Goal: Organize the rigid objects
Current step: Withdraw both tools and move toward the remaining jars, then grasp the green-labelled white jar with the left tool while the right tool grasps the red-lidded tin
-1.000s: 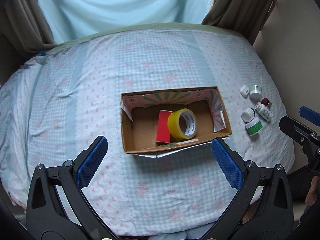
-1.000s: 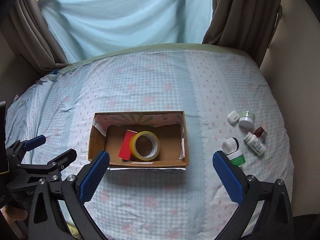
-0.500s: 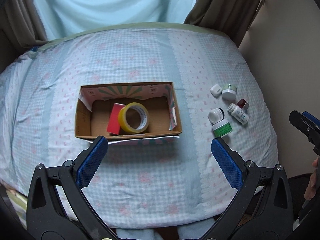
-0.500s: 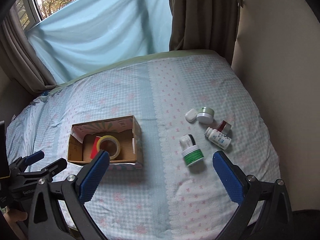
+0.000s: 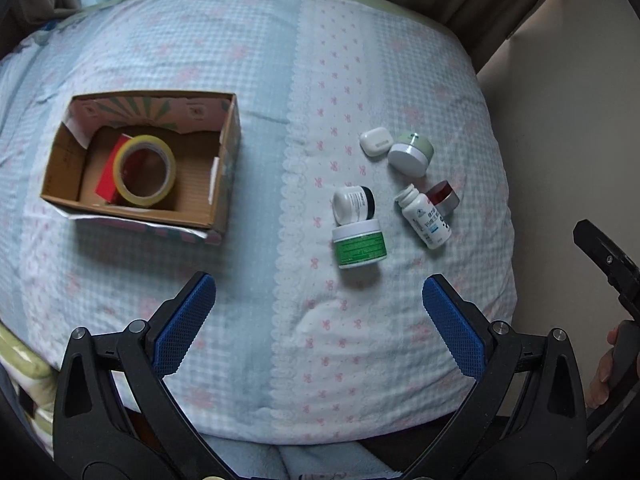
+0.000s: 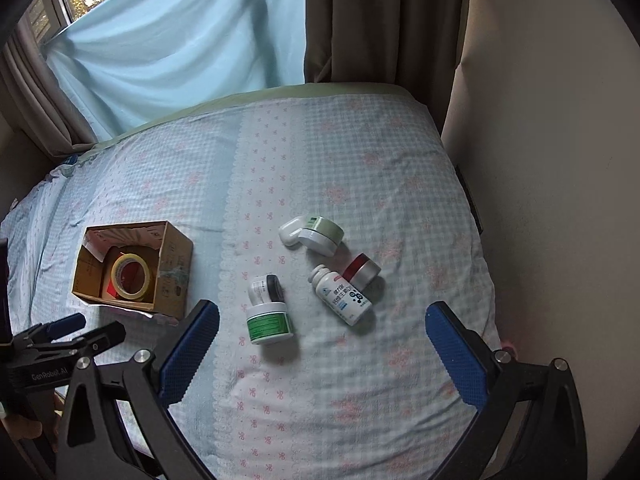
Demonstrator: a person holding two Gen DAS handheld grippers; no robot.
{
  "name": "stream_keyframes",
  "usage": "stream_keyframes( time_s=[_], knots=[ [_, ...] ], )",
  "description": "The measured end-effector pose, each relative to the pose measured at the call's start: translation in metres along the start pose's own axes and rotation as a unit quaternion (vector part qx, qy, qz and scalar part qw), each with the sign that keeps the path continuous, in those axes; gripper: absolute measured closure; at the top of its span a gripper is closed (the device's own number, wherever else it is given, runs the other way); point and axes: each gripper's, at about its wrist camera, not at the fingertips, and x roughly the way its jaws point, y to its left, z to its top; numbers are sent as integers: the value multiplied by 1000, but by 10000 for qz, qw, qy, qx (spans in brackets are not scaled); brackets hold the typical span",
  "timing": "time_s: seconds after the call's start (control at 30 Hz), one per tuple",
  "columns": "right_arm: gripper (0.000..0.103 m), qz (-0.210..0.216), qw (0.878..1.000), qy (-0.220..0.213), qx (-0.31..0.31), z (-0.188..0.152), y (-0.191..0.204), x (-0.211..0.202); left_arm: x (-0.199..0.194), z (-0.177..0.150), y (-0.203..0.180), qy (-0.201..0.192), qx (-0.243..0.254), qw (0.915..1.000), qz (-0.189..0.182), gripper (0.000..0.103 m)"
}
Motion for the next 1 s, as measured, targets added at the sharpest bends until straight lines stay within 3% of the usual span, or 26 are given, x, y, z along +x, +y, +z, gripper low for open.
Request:
stream_keyframes(
  time_s=[0.27,0.53,0.67,0.83,1.0],
  knots=[
    [0,76,9977,486,462,15,-49,72,86,15,-24,597,-337,9976,-47,0],
    [0,40,9894,1129,915,23,-65,169,172,35,-27,1072,-651,9921,-36,0],
    [1,5,9796,1417,1426,24,-70,214,207,40,-34,1237,-633,9903,36,0],
    [14,-88,9649,1776,1935,24,-76,257,239,36,-37,1493,-676,9865,58,2],
    [20,-120,9491,2025,2411,19,-83,280,253,35,-37,1582,-771,9844,-3,6]
  ],
)
